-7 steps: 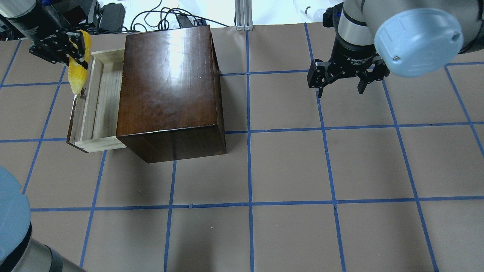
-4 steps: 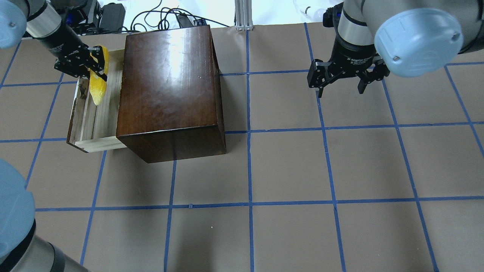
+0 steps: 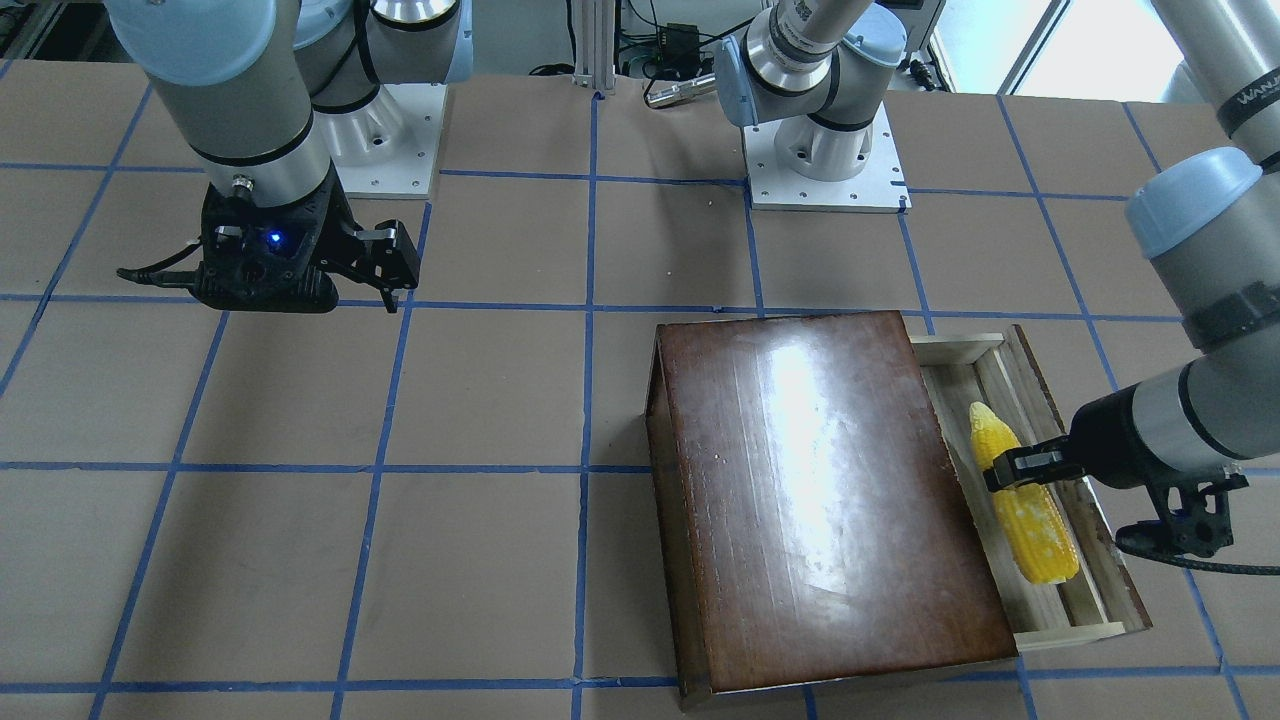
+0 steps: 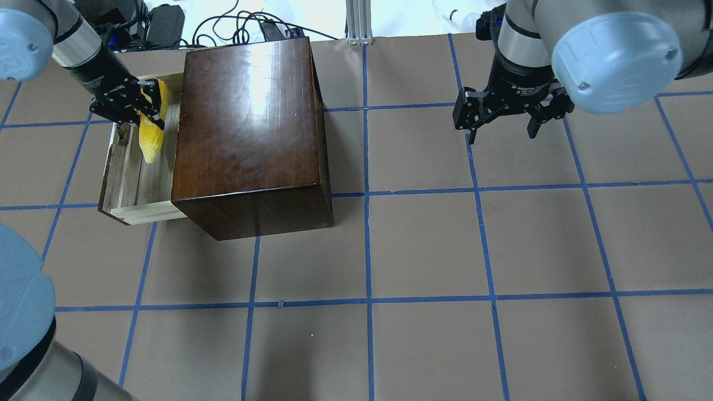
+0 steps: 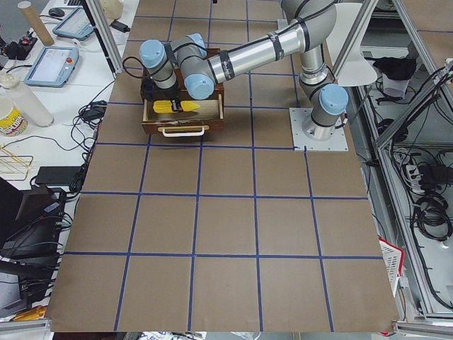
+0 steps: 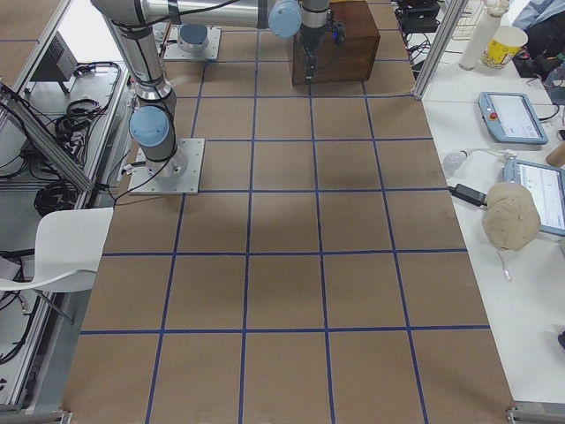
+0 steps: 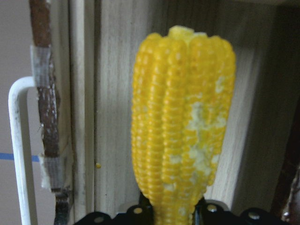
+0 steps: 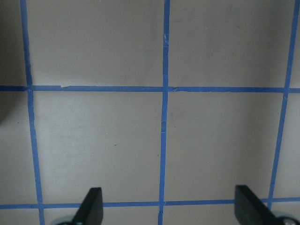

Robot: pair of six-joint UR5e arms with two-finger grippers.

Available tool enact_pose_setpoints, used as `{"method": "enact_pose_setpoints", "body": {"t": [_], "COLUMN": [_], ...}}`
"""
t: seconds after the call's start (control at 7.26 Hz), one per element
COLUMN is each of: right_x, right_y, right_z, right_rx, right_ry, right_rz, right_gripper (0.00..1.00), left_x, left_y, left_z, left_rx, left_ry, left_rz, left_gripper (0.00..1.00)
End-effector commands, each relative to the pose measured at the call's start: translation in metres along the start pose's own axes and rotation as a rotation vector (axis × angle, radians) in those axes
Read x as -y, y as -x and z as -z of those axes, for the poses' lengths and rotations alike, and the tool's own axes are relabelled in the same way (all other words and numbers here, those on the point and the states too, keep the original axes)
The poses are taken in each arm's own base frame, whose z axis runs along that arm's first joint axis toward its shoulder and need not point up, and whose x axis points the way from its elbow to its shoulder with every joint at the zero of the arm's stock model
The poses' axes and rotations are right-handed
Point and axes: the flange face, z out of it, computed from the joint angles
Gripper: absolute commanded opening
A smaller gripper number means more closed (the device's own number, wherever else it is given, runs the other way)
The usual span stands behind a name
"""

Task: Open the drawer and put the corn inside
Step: 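Lower the corn into the drawer and open the left gripper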

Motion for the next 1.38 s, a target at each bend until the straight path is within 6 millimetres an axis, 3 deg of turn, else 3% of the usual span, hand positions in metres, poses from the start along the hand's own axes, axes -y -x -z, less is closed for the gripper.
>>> {"method": "enact_pose_setpoints", "body": {"t": [0.0,0.14,0.55,0.83,1.1,1.24], "right_x": [0.0,0.0,0.0,0.0,0.0,0.0], "right_y": [0.0,0.0,0.0,0.0,0.0,0.0], "right_z": [0.0,0.0,0.0,0.0,0.0,0.001], "right_rx": [-0.001,-0.001,-0.001,-0.001,-0.001,-0.001], "right_ry": [-0.001,-0.001,0.0,-0.001,-0.001,-0.001], "right_rz": [0.0,0.0,0.0,0.0,0.0,0.0], "right_gripper": [1.0,1.0,1.0,1.0,1.0,1.0], "left_x": [0.004,0.003,-0.01,-0.01,-0.026,-0.045], "left_y": [0.002,0.0,-0.004,-0.011,-0.039,-0.077], "left_z": [-0.008,-0.005,0.018,0.071,0.123,0.139], "left_rx": [-0.003,-0.003,0.002,0.01,0.017,0.028], "left_ry": [0.015,0.012,0.011,-0.006,-0.021,-0.046], "left_rz": [0.003,0.003,0.018,0.015,-0.013,-0.063], "left_gripper": [0.57,0.99,1.0,1.0,1.0,1.0]}}
